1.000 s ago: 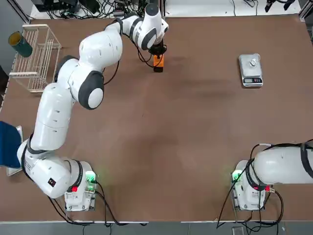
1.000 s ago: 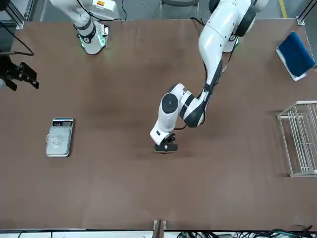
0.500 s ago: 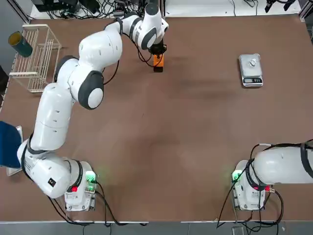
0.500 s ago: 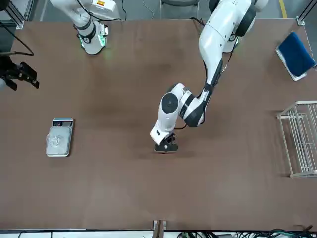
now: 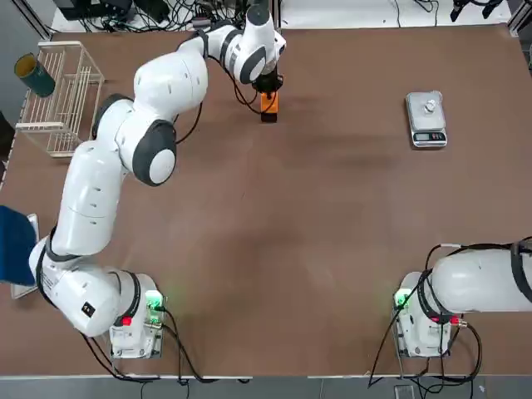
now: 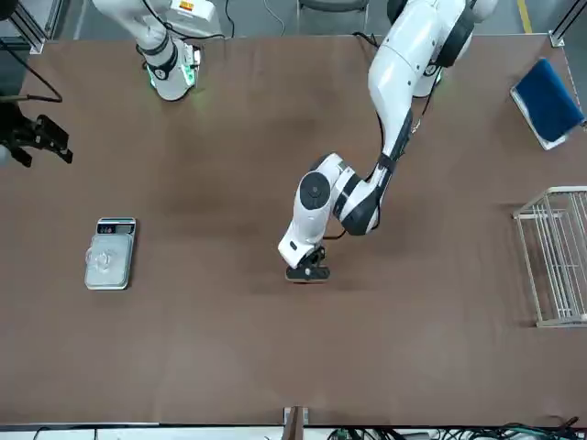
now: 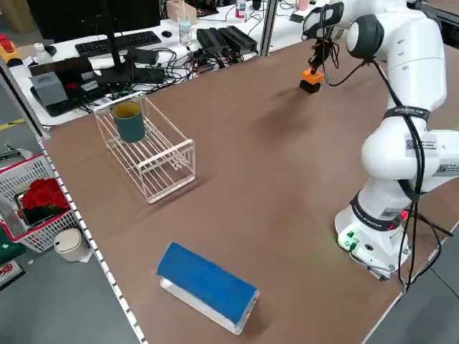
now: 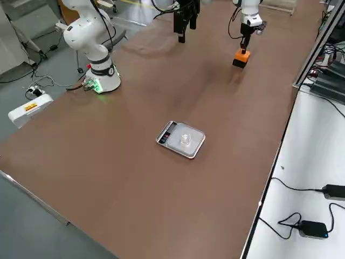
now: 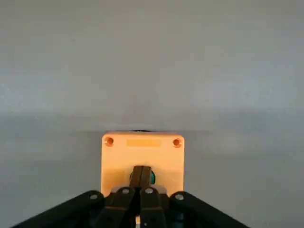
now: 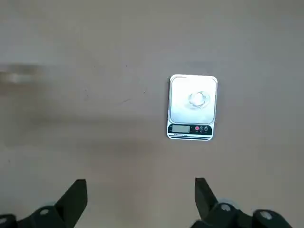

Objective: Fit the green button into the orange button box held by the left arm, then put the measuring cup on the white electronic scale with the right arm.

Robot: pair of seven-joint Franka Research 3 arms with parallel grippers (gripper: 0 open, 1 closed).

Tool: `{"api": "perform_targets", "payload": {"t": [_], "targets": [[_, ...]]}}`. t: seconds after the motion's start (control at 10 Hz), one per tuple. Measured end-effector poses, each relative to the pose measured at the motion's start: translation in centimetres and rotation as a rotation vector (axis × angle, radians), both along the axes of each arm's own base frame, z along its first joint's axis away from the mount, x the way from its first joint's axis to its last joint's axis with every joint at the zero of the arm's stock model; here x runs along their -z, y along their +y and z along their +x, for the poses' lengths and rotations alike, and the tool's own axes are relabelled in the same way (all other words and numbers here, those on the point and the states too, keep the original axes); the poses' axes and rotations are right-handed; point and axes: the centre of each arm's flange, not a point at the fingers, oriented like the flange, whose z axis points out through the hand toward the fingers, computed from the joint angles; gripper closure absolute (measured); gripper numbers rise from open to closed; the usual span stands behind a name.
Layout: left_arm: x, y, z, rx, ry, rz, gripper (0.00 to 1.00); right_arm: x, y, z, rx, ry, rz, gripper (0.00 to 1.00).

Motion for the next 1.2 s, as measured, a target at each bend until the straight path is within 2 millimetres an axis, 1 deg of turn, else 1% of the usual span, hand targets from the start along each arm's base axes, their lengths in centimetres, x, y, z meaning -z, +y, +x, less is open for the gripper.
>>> {"api": "perform_targets", "payload": {"t": [1.2], "targets": [[-0.07,0.18,0.05,-0.010,0.018,-0.001,0.99,0.07,0.00,-0.09,0.000,0.008,0.000,0.00]]}}
